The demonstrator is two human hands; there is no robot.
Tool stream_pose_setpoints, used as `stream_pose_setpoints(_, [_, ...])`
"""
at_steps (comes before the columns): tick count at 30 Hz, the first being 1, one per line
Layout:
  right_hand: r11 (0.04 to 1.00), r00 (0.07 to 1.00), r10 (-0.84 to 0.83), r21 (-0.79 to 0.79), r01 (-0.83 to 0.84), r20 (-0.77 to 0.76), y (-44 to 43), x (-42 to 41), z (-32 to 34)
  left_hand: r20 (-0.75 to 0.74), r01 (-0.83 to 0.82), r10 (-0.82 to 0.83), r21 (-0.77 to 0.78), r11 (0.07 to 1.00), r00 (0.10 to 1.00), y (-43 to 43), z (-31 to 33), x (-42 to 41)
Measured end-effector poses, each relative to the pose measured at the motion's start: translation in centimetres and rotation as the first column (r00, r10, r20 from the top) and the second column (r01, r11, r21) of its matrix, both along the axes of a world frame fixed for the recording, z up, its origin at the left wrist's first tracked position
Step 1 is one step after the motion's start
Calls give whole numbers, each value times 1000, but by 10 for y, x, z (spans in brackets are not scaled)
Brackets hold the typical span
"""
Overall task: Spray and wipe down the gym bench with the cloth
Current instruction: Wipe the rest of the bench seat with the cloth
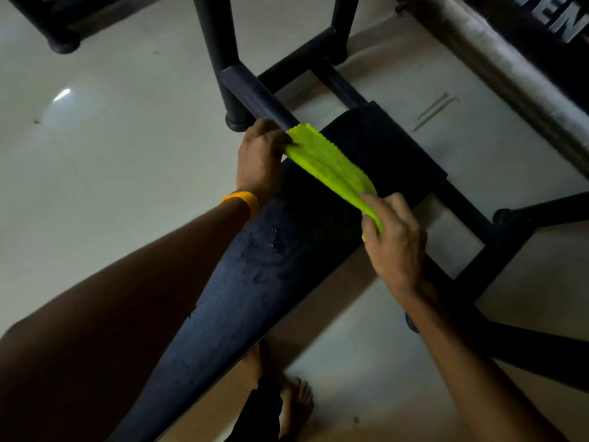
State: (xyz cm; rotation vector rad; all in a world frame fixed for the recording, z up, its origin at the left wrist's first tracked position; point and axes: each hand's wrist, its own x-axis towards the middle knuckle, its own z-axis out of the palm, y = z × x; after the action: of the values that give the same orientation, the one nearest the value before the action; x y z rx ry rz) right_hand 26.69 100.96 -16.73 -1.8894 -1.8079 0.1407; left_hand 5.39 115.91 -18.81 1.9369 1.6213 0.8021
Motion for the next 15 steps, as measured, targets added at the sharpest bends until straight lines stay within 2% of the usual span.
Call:
stream_pose_setpoints(2, [965, 987, 158, -216, -149, 24, -6, -17, -24, -68, -45, 34, -169, 985, 997, -10, -30, -13])
stream_pose_setpoints(4, [803, 965, 260, -547, -235, -33, -14, -33, -45, -215, -108, 41, -313, 944, 976, -34, -61, -30])
stream_pose_setpoints(5, [736, 966, 253, -637, -228, -53, -16, -40, -53, -250, -151, 61, -358, 921, 966, -50, -72, -36])
stream_pose_setpoints(6, [738, 973, 225, -642, -208, -57, -17, -46, -59, -263, -177, 78, -377, 909, 962, -65, -81, -40])
stream_pose_setpoints(7, [785, 981, 188, -592, -182, -51, -15, -49, -62, -276, -185, 81, -376, 908, 958, -79, -85, -43])
stream_pose_setpoints(10, [921, 987, 159, -361, -148, 2, 7, -56, -68, -354, -116, 5, -293, 949, 935, -107, -101, -44])
stream_pose_setpoints(12, [924, 967, 246, -318, -215, 61, 34, -62, -74, -424, -78, -39, -256, 964, 905, -113, -110, -44])
stream_pose_setpoints(15, [879, 907, 369, -395, -268, 205, 69, -69, -99, -497, -82, -39, -219, 972, 867, -116, -118, -44])
